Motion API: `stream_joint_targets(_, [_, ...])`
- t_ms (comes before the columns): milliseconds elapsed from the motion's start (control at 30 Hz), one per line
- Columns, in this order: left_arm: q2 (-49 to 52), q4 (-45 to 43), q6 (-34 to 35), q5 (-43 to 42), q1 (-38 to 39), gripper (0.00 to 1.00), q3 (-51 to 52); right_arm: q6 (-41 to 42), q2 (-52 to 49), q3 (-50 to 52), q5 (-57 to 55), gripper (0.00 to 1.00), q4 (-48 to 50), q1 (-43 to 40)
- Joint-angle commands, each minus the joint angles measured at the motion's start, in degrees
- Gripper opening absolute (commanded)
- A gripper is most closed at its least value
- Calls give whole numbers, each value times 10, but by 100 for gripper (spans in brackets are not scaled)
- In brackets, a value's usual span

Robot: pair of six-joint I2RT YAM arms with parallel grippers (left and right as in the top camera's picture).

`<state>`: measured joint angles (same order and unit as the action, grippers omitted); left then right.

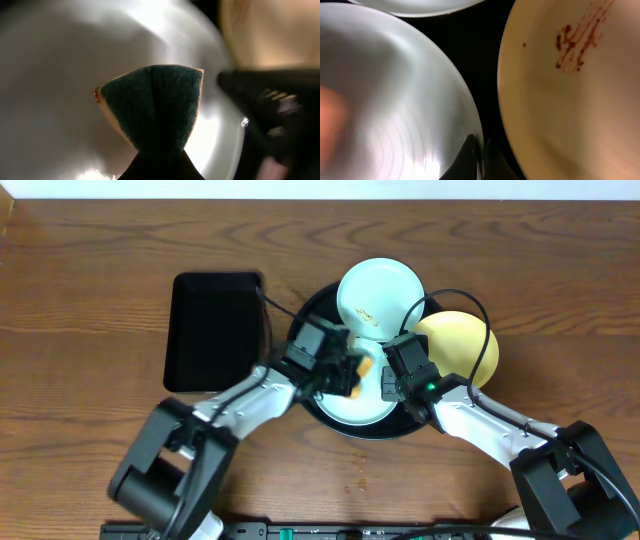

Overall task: Clean dirty plates on tray and stack at the side
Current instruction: 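Scrub the pale green plate surface with the sponge in the left gripper, then return the sponge to the black tray with the left gripper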

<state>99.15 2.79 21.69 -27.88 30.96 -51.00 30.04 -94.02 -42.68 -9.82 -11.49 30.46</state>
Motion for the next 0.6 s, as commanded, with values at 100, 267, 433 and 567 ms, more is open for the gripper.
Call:
stream_joint_targets(100, [-139, 2, 14, -51, -97, 8, -39, -2, -16, 4, -2, 1, -5, 0])
stream_joint_targets(267, [-204, 47, -12, -40, -181, 7, -39, -2, -16, 4, -2, 2, -5, -1])
stream_joint_targets(433, [-205, 130, -72, 98, -249, 8, -39, -2, -16, 4, -2, 8, -5, 0])
stream_joint_targets(567, [-171, 166, -100, 205, -271, 7, -34, -1, -16, 4, -2, 11, -6, 0])
